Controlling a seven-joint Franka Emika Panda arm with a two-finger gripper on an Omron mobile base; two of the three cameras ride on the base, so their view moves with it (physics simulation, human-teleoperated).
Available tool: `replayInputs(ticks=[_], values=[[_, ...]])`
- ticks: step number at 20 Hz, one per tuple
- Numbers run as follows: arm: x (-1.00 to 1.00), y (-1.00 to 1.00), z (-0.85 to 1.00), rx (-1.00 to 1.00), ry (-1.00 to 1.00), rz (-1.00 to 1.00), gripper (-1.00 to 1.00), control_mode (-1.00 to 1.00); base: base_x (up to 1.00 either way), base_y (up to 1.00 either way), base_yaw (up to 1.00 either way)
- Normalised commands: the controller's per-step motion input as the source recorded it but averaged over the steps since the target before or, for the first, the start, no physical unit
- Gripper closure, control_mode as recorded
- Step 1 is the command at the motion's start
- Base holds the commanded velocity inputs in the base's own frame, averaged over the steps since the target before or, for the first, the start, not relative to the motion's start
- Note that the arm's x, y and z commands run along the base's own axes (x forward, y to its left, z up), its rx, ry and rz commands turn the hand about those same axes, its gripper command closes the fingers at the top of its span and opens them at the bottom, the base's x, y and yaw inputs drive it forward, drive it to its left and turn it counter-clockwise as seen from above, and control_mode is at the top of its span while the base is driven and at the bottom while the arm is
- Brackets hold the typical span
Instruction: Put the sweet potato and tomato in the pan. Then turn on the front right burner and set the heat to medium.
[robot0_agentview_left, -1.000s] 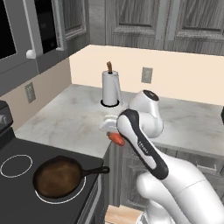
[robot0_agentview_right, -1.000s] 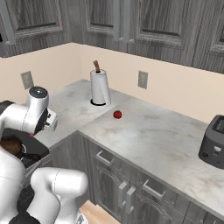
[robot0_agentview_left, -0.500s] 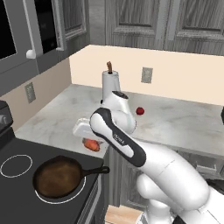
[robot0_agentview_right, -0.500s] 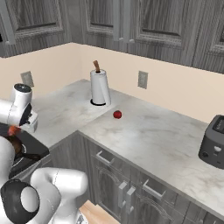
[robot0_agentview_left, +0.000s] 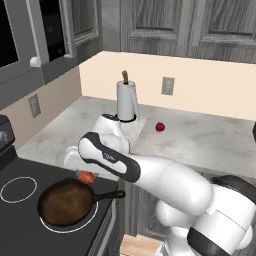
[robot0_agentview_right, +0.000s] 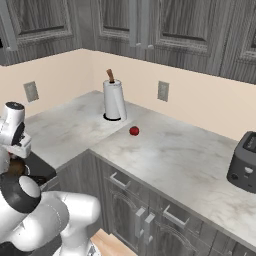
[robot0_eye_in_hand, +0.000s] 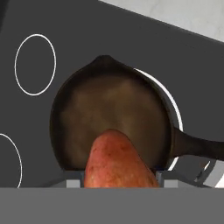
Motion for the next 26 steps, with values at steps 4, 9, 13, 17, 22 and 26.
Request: replayInputs(ticks=[4, 9, 13, 17, 22, 26], values=[[0.04, 0.35, -0.52, -0.08, 0.02, 0.0, 1.0, -1.0, 0.0, 0.0, 0.0], [0.04, 0.22, -0.47, -0.05, 0.0, 0.0, 1.0, -1.0, 0.0, 0.0, 0.0], [0.0, 0.05, -0.45, -0.02, 0.0, 0.0, 1.0, -1.0, 0.0, 0.0, 0.0], [0.0, 0.0, -0.45, 0.0, 0.0, 0.0, 1.0, -1.0, 0.0, 0.0, 0.0], [0.0, 0.0, -0.41, 0.0, 0.0, 0.0, 1.0, -1.0, 0.0, 0.0, 0.0], [0.0, 0.04, -0.34, 0.0, 0.0, 0.0, 1.0, -1.0, 0.0, 0.0, 0.0]])
